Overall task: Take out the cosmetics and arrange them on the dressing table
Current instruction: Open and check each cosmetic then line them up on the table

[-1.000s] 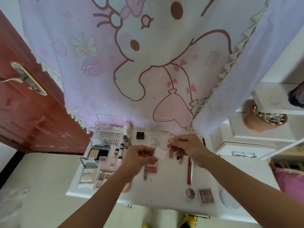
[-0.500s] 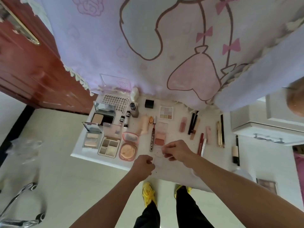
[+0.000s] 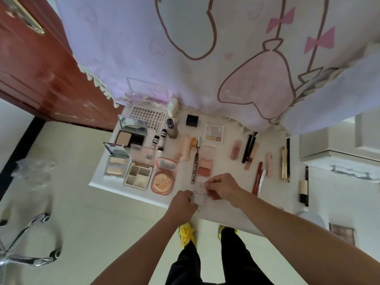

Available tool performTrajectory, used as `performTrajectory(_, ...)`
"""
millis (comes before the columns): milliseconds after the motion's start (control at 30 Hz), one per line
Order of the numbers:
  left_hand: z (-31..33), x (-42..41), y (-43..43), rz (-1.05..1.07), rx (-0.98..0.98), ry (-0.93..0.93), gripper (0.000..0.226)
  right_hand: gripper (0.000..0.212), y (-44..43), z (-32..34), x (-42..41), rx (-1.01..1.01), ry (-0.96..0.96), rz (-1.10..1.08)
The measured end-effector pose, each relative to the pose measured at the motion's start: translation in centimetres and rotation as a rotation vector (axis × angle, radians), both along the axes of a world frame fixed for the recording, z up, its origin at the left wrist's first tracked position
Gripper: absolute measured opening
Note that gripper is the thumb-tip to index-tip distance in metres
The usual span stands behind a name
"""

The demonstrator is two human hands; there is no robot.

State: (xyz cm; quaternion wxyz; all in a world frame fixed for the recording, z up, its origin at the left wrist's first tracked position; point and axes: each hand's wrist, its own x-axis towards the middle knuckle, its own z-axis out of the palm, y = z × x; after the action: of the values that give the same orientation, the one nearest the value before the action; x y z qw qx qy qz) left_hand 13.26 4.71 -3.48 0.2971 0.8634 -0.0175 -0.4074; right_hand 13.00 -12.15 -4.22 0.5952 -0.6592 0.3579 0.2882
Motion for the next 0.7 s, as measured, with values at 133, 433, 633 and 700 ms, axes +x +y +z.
performTrajectory(133, -0.3, 0.1, 0.2, -0.028, 0.025, -0.004, 0.046, 0.011, -0.5, 0.4, -0.1, -0.022, 0.02, 0.0)
performTrajectory(433, 1.3, 0.9, -0.3, -0.03, 0.007, -0.147, 0.035, 0.017, -6.7, 3.2, -2.8, -0.305, -0.097, -0.009)
performTrajectory(633, 2.5, 0.6, -2.6, -0.119, -0.077, -0.161, 0.029, 0.017, -9.1, 4.2, -8.3, -0.707, -0.095, 0.319)
performTrajectory(700, 2.7, 0.2, -3.4, -0.148, -0.087, -0.144, 0.028, 0.031, -8.8, 4.2, -9.8, -0.764, -0.051, 0.427)
